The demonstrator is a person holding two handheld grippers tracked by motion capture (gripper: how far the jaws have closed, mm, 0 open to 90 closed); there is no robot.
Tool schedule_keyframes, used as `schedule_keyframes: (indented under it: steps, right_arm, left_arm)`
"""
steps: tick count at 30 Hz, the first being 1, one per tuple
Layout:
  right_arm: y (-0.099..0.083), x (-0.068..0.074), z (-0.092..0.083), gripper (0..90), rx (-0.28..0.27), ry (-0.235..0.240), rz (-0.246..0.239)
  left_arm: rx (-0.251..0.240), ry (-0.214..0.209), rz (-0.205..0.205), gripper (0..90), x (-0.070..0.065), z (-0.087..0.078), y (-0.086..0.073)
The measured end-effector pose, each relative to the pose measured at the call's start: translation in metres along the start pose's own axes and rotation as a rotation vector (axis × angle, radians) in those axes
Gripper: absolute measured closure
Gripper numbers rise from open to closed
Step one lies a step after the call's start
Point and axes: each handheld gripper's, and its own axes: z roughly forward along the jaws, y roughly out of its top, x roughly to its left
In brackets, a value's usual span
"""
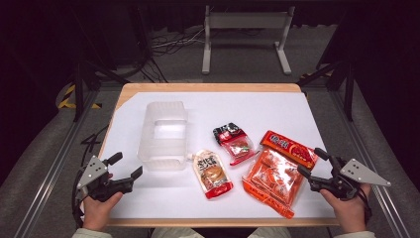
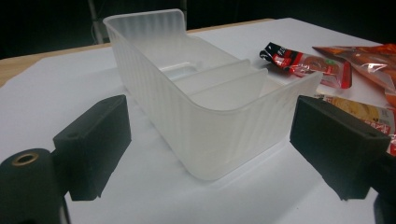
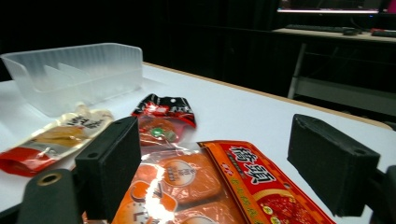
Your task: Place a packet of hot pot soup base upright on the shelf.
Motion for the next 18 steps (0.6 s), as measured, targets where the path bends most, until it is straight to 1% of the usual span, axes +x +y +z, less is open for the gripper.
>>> schedule_keyframes:
  steps: [1, 3, 4, 6, 8, 10, 12, 14, 16, 18]
  right_arm:
    - [0.000, -0.001, 0.000, 15.0, 0.002, 0.018, 0.008]
    - [-0.001, -0.001, -0.001, 14.5, 0.007, 0.021, 0.003]
    - [-0.001, -0.002, -0.001, 14.5, 0.018, 0.017, 0.004]
    - [-0.001, -0.002, -0.001, 15.7, 0.011, 0.016, 0.007]
    - [0.000, -0.003, -0.001, 15.4, 0.016, 0.010, -0.001]
    - [0.000, -0.004, -0.002, 14.9, 0.018, 0.007, -0.004]
    - [-0.001, -0.006, -0.001, 13.3, 0.020, 0.012, 0.012]
    - [0.000, -0.008, -0.001, 13.3, 0.020, 0.007, 0.013]
    - [0.001, -0.009, -0.001, 13.4, 0.020, 0.002, 0.009]
    - [0.003, -0.012, 0.000, 14.4, 0.038, -0.004, -0.009]
  left_arm:
    - [-0.006, 0.004, -0.012, 13.3, 0.002, -0.001, 0.000]
    - [-0.014, 0.007, -0.026, 13.3, 0.004, -0.001, 0.000]
    - [-0.014, 0.007, -0.026, 13.2, 0.004, -0.001, 0.000]
    - [-0.015, 0.019, -0.021, 13.3, 0.002, -0.001, 0.001]
    - [-0.006, 0.017, -0.012, 13.3, 0.000, 0.001, 0.000]
    - [-0.007, 0.011, -0.017, 13.2, 0.000, 0.002, -0.001]
    - [-0.001, 0.010, -0.019, 12.5, -0.001, 0.003, -0.001]
    - [-0.004, 0.010, -0.016, 12.3, -0.002, 0.003, -0.001]
    - [-0.005, 0.011, -0.012, 12.2, -0.003, 0.003, -0.001]
    - [0.000, 0.008, -0.010, 12.2, -0.004, 0.003, -0.001]
